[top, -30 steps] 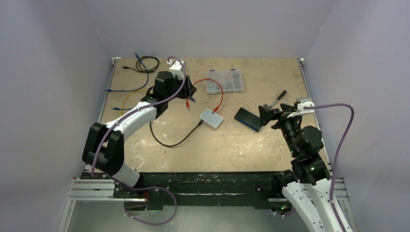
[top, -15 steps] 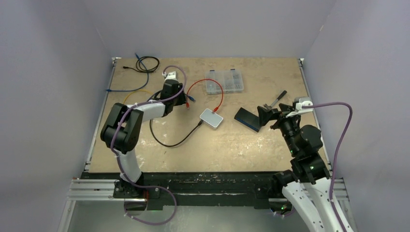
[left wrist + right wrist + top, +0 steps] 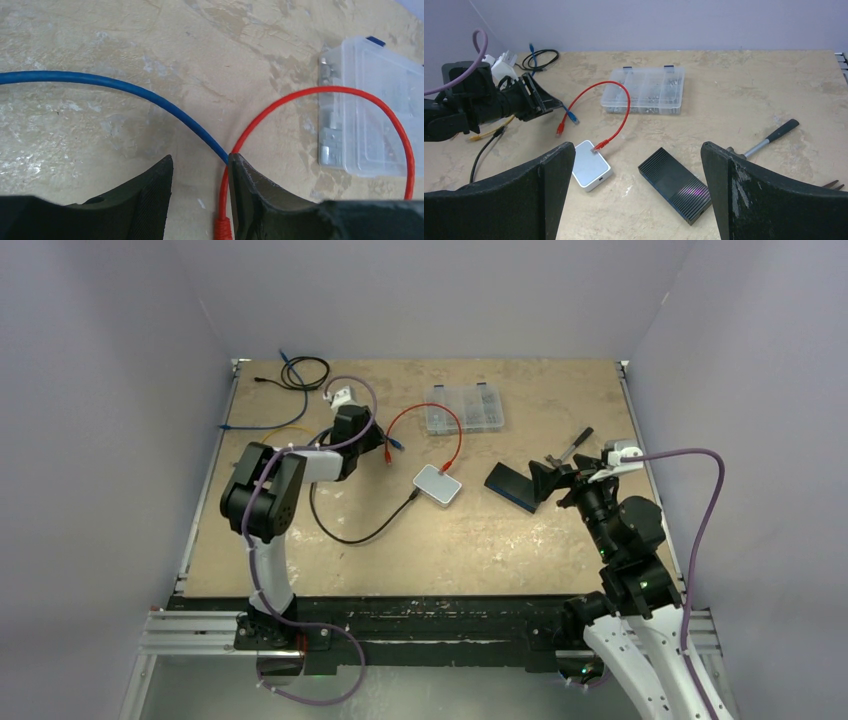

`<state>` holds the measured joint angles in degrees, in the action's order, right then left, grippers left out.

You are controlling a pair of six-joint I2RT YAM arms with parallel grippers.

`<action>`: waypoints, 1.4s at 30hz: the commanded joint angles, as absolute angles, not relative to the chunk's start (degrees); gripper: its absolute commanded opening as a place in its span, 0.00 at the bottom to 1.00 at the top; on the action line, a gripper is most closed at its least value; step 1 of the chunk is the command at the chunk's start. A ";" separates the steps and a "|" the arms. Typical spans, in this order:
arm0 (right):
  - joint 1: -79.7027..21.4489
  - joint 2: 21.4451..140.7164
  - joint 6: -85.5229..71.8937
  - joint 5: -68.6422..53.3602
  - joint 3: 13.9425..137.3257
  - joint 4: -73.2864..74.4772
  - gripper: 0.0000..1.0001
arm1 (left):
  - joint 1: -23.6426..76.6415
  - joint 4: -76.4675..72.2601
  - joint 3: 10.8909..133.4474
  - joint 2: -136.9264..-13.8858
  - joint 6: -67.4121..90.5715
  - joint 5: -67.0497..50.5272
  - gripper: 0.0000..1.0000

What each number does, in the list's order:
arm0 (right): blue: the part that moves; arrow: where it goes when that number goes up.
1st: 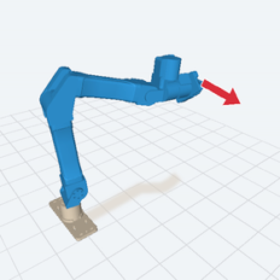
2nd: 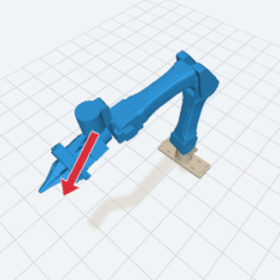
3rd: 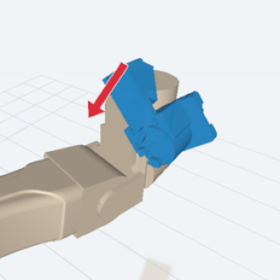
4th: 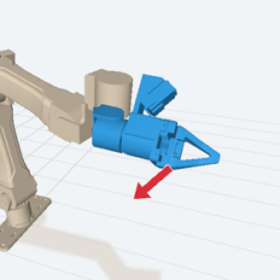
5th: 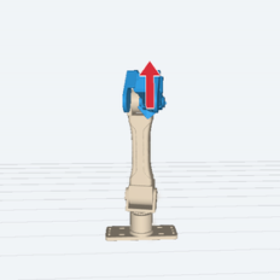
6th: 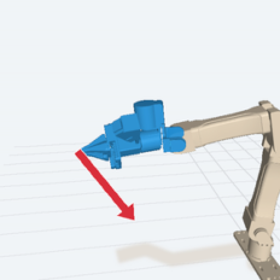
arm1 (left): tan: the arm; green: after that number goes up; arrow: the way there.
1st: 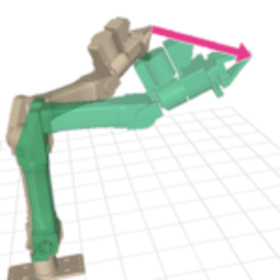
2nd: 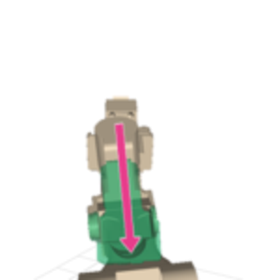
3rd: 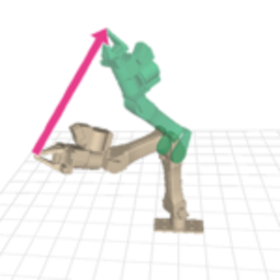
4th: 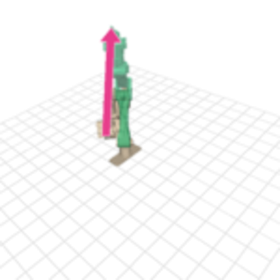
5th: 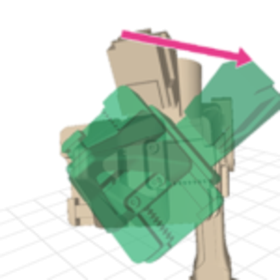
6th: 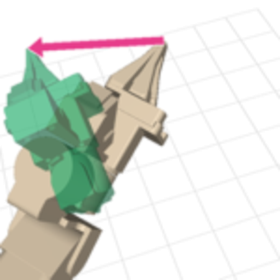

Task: Insert the plug into the switch port
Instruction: Move the connector to the center of the board.

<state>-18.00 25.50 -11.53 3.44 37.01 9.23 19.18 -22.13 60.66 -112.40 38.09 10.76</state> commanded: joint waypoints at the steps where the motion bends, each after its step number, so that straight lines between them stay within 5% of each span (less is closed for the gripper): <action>1: -18.28 25.60 -10.99 3.05 37.16 8.04 0.98 | 17.81 -27.44 63.16 -115.74 43.04 10.24 0.43; 6: -18.28 25.84 -10.91 3.17 37.23 8.00 0.98 | 17.29 -29.44 64.53 -119.32 45.30 8.39 0.39; 12: -18.28 25.93 -10.91 3.34 37.18 8.07 0.98 | 15.98 -32.67 63.53 -118.22 46.57 4.93 0.19; 22: -18.37 26.06 -10.99 3.25 37.09 8.05 0.98 | 15.12 -39.56 60.43 -117.55 52.13 1.76 0.37; 32: -18.37 26.21 -10.99 3.47 37.20 8.08 0.98 | 15.12 -38.79 64.32 -122.82 54.18 2.88 0.36; 38: -18.33 26.15 -10.98 3.69 37.22 8.00 0.98 | 15.07 -38.98 64.97 -124.86 54.71 3.16 0.25; 42: -18.37 26.02 -11.07 3.78 37.10 8.01 0.98 | 14.04 -40.96 64.30 -123.56 54.85 1.63 0.02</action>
